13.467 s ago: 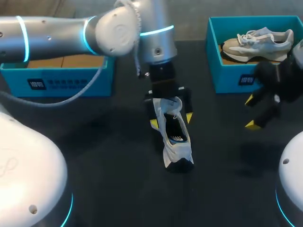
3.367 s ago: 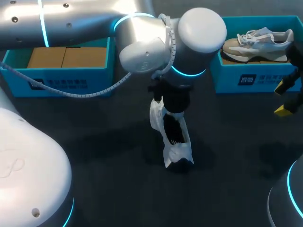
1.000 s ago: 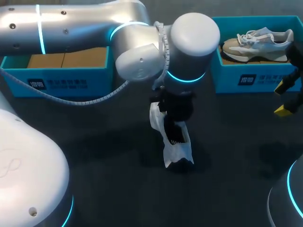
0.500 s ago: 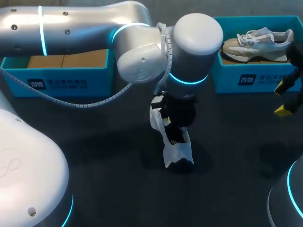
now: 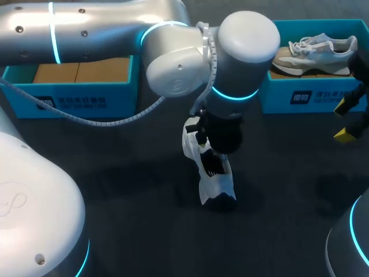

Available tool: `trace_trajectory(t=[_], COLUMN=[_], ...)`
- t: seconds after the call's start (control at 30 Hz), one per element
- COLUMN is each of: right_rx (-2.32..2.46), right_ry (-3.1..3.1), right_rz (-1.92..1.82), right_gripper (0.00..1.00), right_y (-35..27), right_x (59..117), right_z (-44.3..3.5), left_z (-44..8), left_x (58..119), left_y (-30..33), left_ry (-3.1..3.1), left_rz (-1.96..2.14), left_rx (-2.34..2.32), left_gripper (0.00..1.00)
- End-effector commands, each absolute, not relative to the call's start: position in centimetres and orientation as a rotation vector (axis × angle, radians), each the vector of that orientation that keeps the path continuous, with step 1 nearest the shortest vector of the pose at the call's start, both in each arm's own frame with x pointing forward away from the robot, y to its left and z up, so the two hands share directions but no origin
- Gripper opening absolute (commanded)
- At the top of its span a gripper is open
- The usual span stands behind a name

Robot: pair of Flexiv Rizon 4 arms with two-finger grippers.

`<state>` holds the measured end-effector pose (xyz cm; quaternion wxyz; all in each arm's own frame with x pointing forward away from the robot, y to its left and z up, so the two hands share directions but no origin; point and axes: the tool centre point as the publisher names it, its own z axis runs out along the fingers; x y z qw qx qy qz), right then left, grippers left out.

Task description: Take the shoe out of the shoebox, open the shoe tongue, remove and reinsert the insole, then place the shoe into the shoebox

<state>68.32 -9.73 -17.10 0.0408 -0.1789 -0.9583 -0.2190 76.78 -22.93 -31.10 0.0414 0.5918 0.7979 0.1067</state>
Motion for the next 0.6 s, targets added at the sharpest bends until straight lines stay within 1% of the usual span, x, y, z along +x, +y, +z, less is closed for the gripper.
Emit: trace_trajectory(t=[0.03,0.33,0.6], right_rx=[-0.549,-0.549,-0.549], right_ry=[-2.932,-2.932,-2.932], right_rz=[-0.664,-0.664,-0.664], right_gripper=[1.00,1.00,1.00], right_y=[-9.7,-9.7,-9.7], right_x=[68.5,68.5,68.5], right_z=[-17.1,-17.1,-17.1], left_z=[-32.1,-33.7,-32.2], left_x=[76.1,74.4,75.3], left_y=[-23.0,-22.3,-21.8], left_ry=[2.453,2.511,2.544], left_rz=[0.284,0.255,0.249], left_rx=[1.791,1.767,1.653], left_gripper=[0.31,0.36,0.37])
